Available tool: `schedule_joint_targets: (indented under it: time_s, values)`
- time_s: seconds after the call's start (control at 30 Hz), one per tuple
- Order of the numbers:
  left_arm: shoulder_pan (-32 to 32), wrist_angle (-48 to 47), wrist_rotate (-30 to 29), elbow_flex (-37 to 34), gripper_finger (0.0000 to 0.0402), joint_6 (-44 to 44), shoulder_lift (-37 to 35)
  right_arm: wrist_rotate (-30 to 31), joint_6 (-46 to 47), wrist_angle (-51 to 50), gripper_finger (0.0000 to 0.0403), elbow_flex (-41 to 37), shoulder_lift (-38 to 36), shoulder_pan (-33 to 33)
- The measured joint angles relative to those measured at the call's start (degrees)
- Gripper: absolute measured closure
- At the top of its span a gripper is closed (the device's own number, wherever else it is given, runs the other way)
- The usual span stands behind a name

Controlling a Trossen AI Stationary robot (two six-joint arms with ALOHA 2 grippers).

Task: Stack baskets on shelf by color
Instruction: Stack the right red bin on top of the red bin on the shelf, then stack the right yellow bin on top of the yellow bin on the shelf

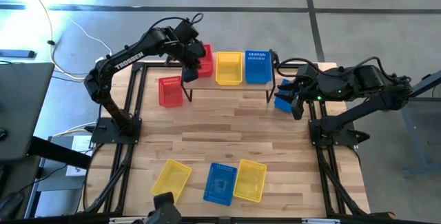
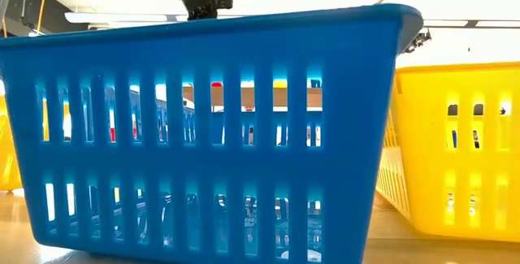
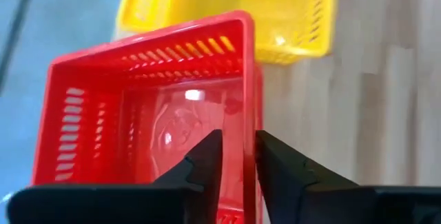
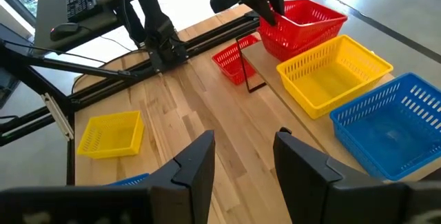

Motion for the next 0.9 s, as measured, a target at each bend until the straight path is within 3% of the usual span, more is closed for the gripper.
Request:
schedule_joint_targets:
  time_s: [0.2, 0.47, 0.9]
  values:
    - [-0.5, -0.3, -6.1, 0.0, 0.0311, 0.0, 0.0, 0.0, 0.0, 0.0, 0.0269, 0.0, 0.0, 0.0]
    - [-2.7, -0.5, -6.3, 0.0, 0.0317, 0.4, 0.0, 0.0, 0.0, 0.0, 0.0269, 0.0, 0.0, 0.0]
    - [-6.5, -5.1, -7.6, 0.0, 0.0294, -0.1, -0.7, 0.0, 3.0, -0.2, 0.0269, 0.0, 3.0, 0.0]
